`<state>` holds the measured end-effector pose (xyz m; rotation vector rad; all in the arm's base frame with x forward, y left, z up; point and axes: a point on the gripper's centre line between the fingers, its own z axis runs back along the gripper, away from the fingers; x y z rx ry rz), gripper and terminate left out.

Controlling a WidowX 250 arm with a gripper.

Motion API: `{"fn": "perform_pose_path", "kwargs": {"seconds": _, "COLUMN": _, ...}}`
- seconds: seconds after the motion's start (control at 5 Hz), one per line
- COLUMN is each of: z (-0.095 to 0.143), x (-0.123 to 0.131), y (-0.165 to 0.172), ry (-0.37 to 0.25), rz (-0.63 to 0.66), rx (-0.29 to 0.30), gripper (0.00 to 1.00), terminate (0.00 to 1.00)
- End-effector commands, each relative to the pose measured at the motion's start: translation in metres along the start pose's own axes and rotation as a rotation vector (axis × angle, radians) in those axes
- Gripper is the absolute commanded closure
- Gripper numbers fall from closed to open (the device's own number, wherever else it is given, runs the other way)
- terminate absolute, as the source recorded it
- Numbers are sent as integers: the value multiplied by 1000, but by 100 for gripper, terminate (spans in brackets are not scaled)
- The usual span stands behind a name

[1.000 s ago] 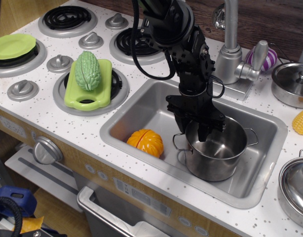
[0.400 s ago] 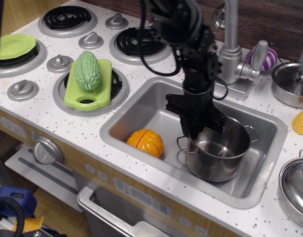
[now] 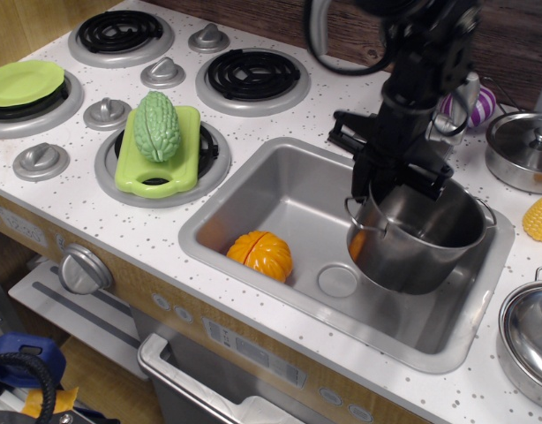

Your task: Pick up pot from sink

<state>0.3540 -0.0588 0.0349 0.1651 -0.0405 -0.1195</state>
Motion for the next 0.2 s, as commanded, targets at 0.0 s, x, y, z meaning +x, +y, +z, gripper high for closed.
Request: {"fn": "perform_pose_path", "kwargs": {"seconds": 0.0, "z": 40, "x": 12, "y": 11, "ry": -29, "rz": -60, "rx": -26, "gripper": 100, "terminate": 100}}
